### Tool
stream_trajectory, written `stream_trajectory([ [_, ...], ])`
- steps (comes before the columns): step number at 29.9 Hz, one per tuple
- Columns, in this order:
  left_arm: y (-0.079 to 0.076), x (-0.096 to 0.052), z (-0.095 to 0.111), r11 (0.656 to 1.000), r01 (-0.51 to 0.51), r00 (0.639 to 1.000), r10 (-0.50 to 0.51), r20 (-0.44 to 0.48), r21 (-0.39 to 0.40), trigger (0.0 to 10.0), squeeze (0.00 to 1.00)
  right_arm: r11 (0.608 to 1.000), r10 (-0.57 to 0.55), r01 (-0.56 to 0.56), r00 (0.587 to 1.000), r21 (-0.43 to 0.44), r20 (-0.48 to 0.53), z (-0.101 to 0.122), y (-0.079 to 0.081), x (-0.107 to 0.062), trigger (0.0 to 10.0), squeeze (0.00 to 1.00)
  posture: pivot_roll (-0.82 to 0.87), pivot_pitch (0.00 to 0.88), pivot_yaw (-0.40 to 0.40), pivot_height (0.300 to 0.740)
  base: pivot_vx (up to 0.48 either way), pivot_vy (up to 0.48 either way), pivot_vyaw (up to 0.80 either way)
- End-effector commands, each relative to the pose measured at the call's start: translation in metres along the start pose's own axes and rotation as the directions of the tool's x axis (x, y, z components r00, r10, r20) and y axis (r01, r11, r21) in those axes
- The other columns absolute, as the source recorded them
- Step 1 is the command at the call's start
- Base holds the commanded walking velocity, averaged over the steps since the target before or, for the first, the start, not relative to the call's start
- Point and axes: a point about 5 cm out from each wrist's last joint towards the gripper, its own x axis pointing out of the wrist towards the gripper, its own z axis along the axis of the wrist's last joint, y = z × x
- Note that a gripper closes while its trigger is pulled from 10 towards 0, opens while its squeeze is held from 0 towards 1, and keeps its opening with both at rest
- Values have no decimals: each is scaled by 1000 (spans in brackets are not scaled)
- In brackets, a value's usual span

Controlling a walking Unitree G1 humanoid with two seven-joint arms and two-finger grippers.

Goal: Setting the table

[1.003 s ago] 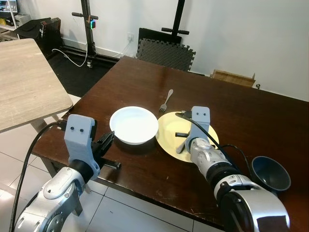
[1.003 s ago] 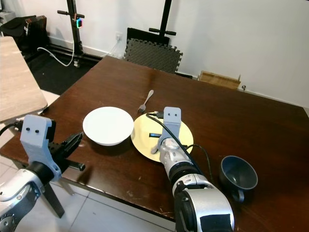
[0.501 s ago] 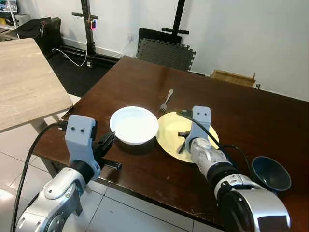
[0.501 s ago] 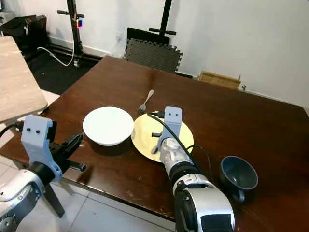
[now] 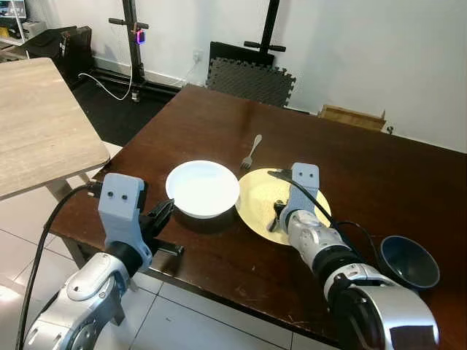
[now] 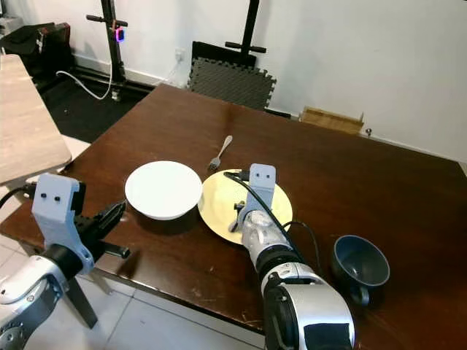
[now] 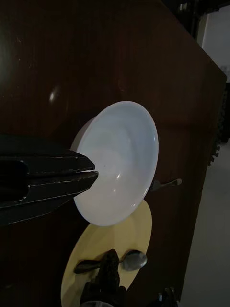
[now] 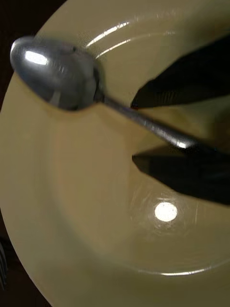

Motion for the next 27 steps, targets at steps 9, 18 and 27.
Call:
stream_trajectory([
  [9,-2,-1,-2,1000,5,1000,-5,-13,-3,10000,0,999,-7,9,997,31,-82,-21,-7,1,0,0,164,270,-77,740,0,0,0],
  [18,-4,0,-2,1000,7,1000,-7,3,-12,10000,0,998,17,-26,989,57,148,29,-10,0,6980,0,147,261,-78,740,0,0,0],
  [27,-13,10,7,997,67,997,-66,45,-26,10000,0,997,43,-65,923,43,383,60,-13,-19,10000,0,101,234,-60,740,0,0,0],
])
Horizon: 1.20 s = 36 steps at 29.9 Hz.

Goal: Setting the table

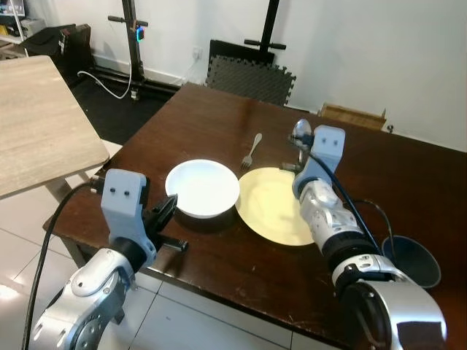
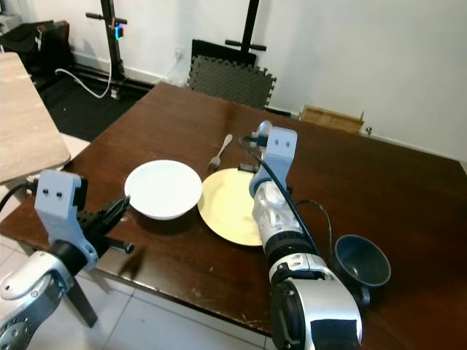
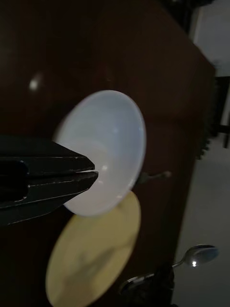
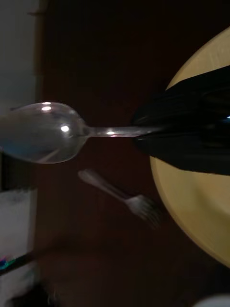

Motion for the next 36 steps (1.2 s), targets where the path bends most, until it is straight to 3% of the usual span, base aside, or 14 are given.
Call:
stream_trajectory([
  [1,-6,2,-2,999,38,999,-38,-3,-9,10000,0,1000,-13,12,999,-11,-34,-11,-5,-12,10000,0,99,232,-59,740,0,0,0],
  [6,-12,5,-1,997,70,997,-70,9,-20,10000,0,1000,-6,6,1000,-31,-6,-14,-17,-34,10000,0,82,218,-49,740,0,0,0],
  [8,-23,8,-5,994,102,995,-102,7,-31,10000,0,997,-21,21,1000,-74,-6,-23,-38,-59,10000,0,74,210,-45,740,0,0,0],
  [11,-33,12,-11,992,114,993,-114,6,-55,10000,0,988,-118,117,993,-104,1,-30,-64,-76,10000,0,65,199,-39,740,0,0,0],
  [12,-36,13,-13,992,116,993,-115,5,-60,10000,0,975,-187,192,981,-115,49,-24,-75,-84,10000,0,65,190,-33,740,0,0,0],
  [15,-38,15,-15,990,132,991,-133,-5,-43,10000,0,959,-243,257,963,-121,120,-13,-83,-91,10000,0,57,171,-16,740,0,0,0],
  [20,-32,22,-14,990,136,991,-136,6,-39,10000,0,957,-259,272,957,-101,129,-6,-81,-93,10000,0,45,156,-2,740,0,0,0],
  [25,-24,31,-13,996,76,997,-75,16,-46,10000,0,964,-233,246,964,-102,124,-5,-73,-89,10000,0,36,137,4,740,0,0,0],
  [36,-22,29,-17,999,40,999,-40,12,-32,10000,0,971,-222,228,971,-70,83,-12,-68,-88,10000,0,47,148,-8,740,0,0,0],
])
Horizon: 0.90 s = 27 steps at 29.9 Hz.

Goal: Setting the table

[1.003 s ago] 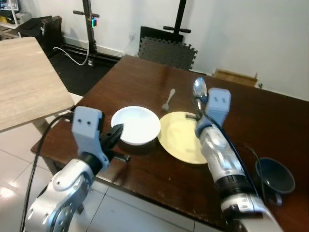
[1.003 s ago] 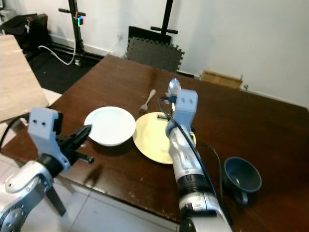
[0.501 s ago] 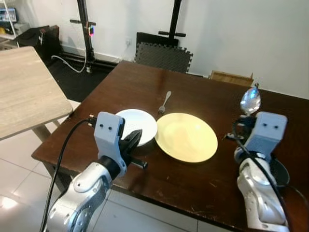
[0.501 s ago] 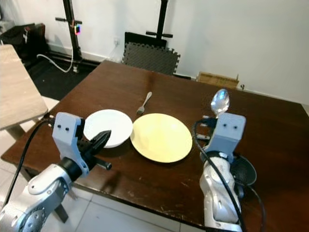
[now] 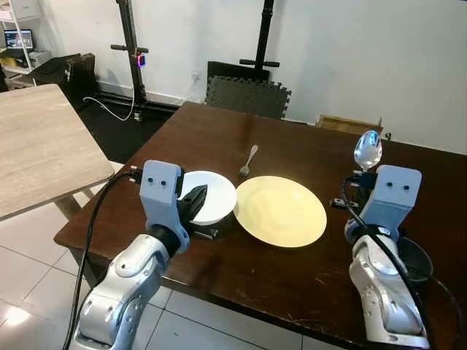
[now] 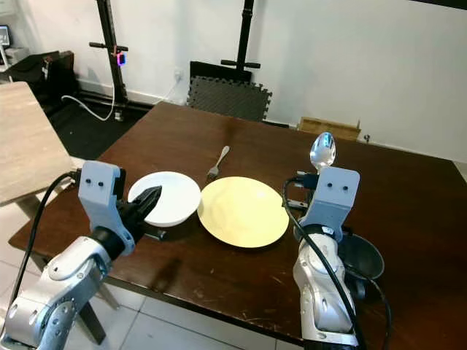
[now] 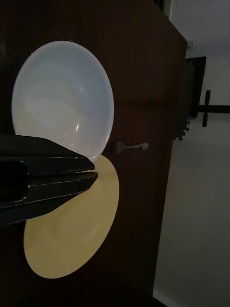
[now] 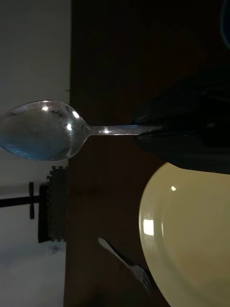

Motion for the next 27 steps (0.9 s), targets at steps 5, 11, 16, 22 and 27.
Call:
stream_trajectory([
  [5,1,-3,-4,1000,-10,1000,10,-3,-1,10000,0,996,19,-15,998,83,-54,-7,1,1,10000,0,54,155,-12,740,0,0,0],
  [11,1,-3,-5,1000,-17,1000,17,-4,4,10000,0,995,24,-17,997,95,-72,-10,2,2,10000,0,56,157,-12,740,0,0,0],
  [16,2,-4,-6,1000,-18,1000,18,-6,6,10000,0,995,47,-39,995,97,-89,-13,3,1,10000,0,58,159,-9,740,0,0,320],
  [22,1,-3,-6,1000,-14,1000,14,-7,10,10000,0,996,58,-50,992,71,-110,-17,4,1,10000,0,57,159,-9,740,0,0,800],
  [27,1,-3,-6,1000,-13,1000,14,-6,13,10000,0,996,62,-55,992,68,-112,-18,5,0,10000,0,58,159,-10,740,0,0,800],
])
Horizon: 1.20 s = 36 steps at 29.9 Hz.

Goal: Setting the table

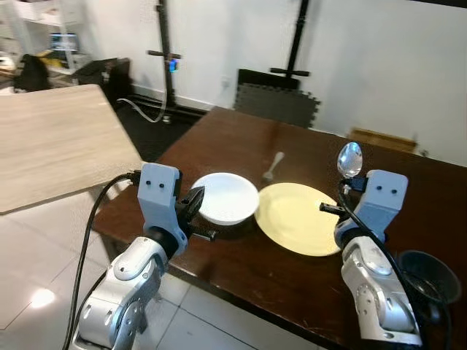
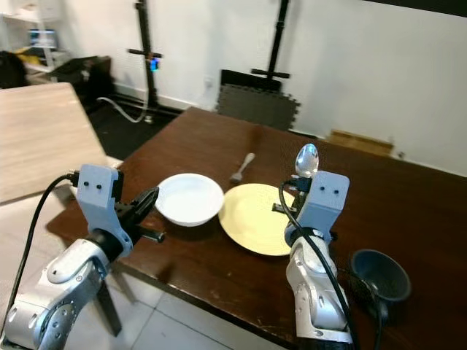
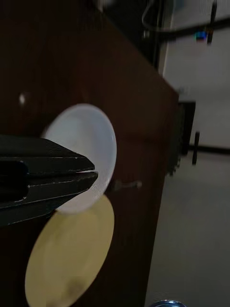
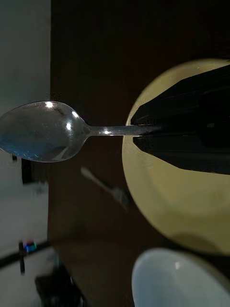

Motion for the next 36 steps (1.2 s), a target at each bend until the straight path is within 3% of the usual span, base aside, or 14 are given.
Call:
stream_trajectory([
  [1,0,-2,-5,1000,1,1000,-1,-12,2,10000,0,1000,-17,16,999,-4,-27,-6,-6,-1,10000,0,60,159,-11,740,0,0,800],
  [36,0,-2,-6,1000,6,1000,-5,-18,9,10000,0,1000,-2,2,999,0,-52,-13,-2,-2,10000,0,68,155,-11,740,0,0,800],
])
